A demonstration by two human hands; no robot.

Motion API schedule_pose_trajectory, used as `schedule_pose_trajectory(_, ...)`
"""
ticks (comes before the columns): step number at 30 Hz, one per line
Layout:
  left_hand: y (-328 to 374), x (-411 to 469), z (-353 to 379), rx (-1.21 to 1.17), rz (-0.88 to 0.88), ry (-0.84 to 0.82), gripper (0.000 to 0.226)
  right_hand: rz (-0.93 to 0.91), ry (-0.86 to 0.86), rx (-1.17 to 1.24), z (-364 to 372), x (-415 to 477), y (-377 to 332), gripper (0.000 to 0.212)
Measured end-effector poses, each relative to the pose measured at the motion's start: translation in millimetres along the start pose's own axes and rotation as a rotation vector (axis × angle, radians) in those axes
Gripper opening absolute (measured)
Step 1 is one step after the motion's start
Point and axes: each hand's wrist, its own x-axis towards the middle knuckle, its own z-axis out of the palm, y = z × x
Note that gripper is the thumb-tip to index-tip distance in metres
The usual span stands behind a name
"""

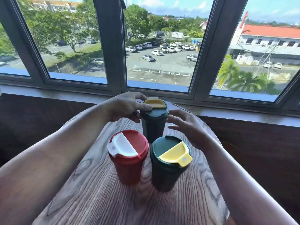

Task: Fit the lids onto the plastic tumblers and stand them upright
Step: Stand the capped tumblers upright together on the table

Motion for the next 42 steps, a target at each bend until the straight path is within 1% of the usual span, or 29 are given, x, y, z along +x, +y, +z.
schedule_pose_trajectory(2,1.2,-5.4,1.1,0.04,0.003,-0.008,0.028,0.007,-0.011,0.113,-0.6,-4.6,-3.5,0.03)
schedule_pose_trajectory(4,2.0,-10.0,3.2,0.067,0.002,-0.03,0.032,0.013,-0.028,0.176,-0.3,-7.7,-5.6,0.035)
schedule_pose_trajectory(7,2.7,-17.2,4.6,0.091,-0.002,-0.054,0.034,0.004,-0.059,0.187,1.0,-10.5,-8.3,0.039)
schedule_pose_trajectory(12,3.1,-29.2,1.4,0.079,-0.001,-0.086,0.037,-0.003,-0.079,0.19,5.3,-14.1,-10.7,0.031)
schedule_pose_trajectory(16,1.7,-35.8,0.8,0.06,0.003,-0.117,0.048,-0.013,-0.106,0.211,6.6,-17.3,-12.8,0.029)
schedule_pose_trajectory(19,-2.1,-37.6,2.0,0.062,0.01,-0.105,0.041,-0.007,-0.11,0.212,7.3,-20.7,-15.1,0.026)
schedule_pose_trajectory(22,-5.1,-37.8,2.3,0.072,0.024,-0.085,0.038,0.0,-0.101,0.219,7.9,-23.0,-14.9,0.027)
schedule_pose_trajectory(25,-6.3,-38.2,2.4,0.083,0.028,-0.085,0.039,-0.014,-0.099,0.217,6.4,-24.5,-13.1,0.025)
schedule_pose_trajectory(29,-5.5,-38.5,4.5,0.088,0.024,-0.089,0.048,-0.021,-0.097,0.22,5.8,-27.3,-12.8,0.026)
schedule_pose_trajectory(34,-7.6,-39.4,5.7,0.11,0.035,-0.097,0.038,-0.013,-0.078,0.185,6.1,-29.8,-11.0,0.031)
schedule_pose_trajectory(37,-8.0,-40.9,5.0,0.144,0.04,-0.089,0.041,-0.02,-0.086,0.172,5.8,-29.5,-12.1,0.034)
schedule_pose_trajectory(39,-7.0,-43.0,5.0,0.185,0.048,-0.081,0.039,-0.022,-0.083,0.129,5.3,-29.3,-13.3,0.031)
schedule_pose_trajectory(42,-5.2,-47.3,6.3,0.267,0.052,-0.049,0.03,-0.034,-0.048,0.003,5.3,-29.9,-19.9,0.026)
